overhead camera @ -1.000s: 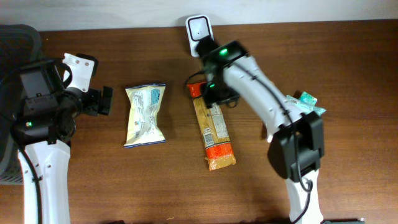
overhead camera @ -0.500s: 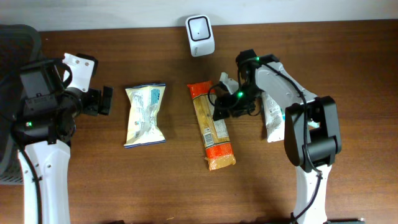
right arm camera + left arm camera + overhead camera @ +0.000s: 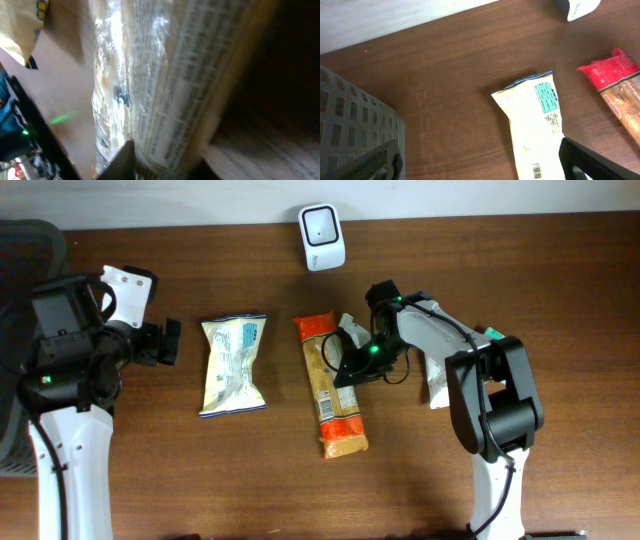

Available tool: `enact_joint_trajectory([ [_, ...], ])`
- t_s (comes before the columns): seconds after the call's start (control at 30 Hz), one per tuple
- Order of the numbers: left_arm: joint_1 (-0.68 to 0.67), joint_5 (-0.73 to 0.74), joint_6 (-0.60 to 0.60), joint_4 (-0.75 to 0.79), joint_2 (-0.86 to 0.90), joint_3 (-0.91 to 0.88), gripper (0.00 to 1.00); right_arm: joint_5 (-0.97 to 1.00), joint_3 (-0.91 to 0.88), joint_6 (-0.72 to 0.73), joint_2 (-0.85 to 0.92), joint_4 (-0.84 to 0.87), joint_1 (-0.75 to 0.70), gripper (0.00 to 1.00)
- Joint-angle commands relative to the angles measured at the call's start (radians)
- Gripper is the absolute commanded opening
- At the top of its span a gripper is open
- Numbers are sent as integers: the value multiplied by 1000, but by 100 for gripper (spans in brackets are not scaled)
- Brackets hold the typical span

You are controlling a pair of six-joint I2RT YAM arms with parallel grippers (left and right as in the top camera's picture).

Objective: Scan the item barcode

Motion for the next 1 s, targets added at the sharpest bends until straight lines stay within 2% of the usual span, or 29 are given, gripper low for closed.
enact_joint_trajectory([
  [0.0,2,0,16,-2,-11,3,99,67,-21,3,25,0,13,4],
  [0.13,2,0,16,-5,-11,3,99,1,-2,21,9,-15,11,4],
  [0.23,2,0,16,-5,-11,3,99,38,40,69,-63,-35,12,4],
  [0.37,2,0,16,-5,-11,3,99,398,171,226,-191,-212,31,4],
  [0.5,2,0,16,-5,-11,3,99,700,267,338,-214,-354,103,4],
  [0.53,2,0,16,-5,-11,3,99,708,267,337,-214,-351,128,4],
  [0.6,2,0,16,-5,-11,3,99,650,267,330,-213,-317,170,4],
  [0.73,2,0,16,-5,-11,3,99,309,267,264,-213,-226,181,4],
  [0.97,2,0,16,-5,-11,3,99,-304,306,91,-233,-217,24,4],
])
